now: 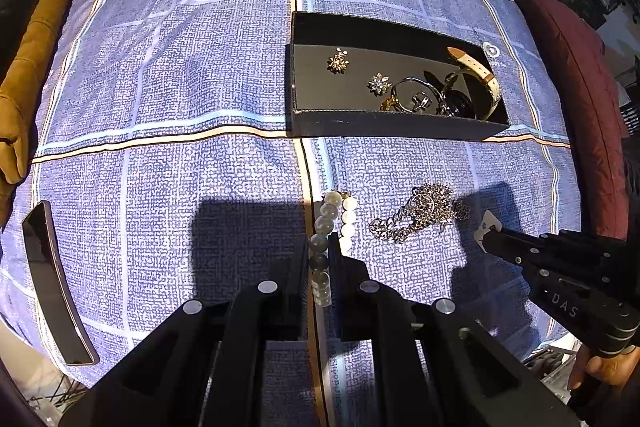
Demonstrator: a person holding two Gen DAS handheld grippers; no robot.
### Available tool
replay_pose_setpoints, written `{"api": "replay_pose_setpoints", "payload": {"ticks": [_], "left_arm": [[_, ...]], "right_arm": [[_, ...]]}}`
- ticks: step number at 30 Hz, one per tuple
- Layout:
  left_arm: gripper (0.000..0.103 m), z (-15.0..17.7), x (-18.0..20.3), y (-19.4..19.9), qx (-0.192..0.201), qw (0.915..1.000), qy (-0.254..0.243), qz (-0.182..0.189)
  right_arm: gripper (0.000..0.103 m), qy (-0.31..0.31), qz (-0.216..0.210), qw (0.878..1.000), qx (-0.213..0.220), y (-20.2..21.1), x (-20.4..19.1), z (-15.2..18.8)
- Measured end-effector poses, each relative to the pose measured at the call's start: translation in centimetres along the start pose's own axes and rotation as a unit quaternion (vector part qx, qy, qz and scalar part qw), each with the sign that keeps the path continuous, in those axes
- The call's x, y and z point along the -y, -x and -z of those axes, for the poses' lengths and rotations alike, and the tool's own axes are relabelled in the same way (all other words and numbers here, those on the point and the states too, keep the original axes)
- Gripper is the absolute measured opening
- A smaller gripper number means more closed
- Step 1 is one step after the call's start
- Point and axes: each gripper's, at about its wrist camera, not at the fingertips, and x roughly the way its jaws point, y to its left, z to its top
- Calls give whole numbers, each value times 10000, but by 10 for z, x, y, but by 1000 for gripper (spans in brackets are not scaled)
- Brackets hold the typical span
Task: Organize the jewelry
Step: 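Lift the pearl bracelet with the left gripper while the right holds the pendant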
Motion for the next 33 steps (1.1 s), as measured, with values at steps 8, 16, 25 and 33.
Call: {"api": "replay_pose_setpoints", "payload": {"ticks": [8, 16, 25, 33], "left_arm": [[9, -2, 8, -5, 31, 10000, -71, -17], [9, 0, 8, 4, 106, 9999, -70, 27], [9, 6, 10, 6, 67, 10000, -51, 34], [9, 6, 11, 8, 61, 10000, 0, 11]], "right_arm": [[7, 36, -171, 9998, 61, 12, -4, 3], [7, -78, -358, 9992, 127, 20, 3, 12], [7, -240, -454, 9987, 79, 18, 9, 25], [7, -241, -486, 9985, 1, 13, 7, 24]]}}
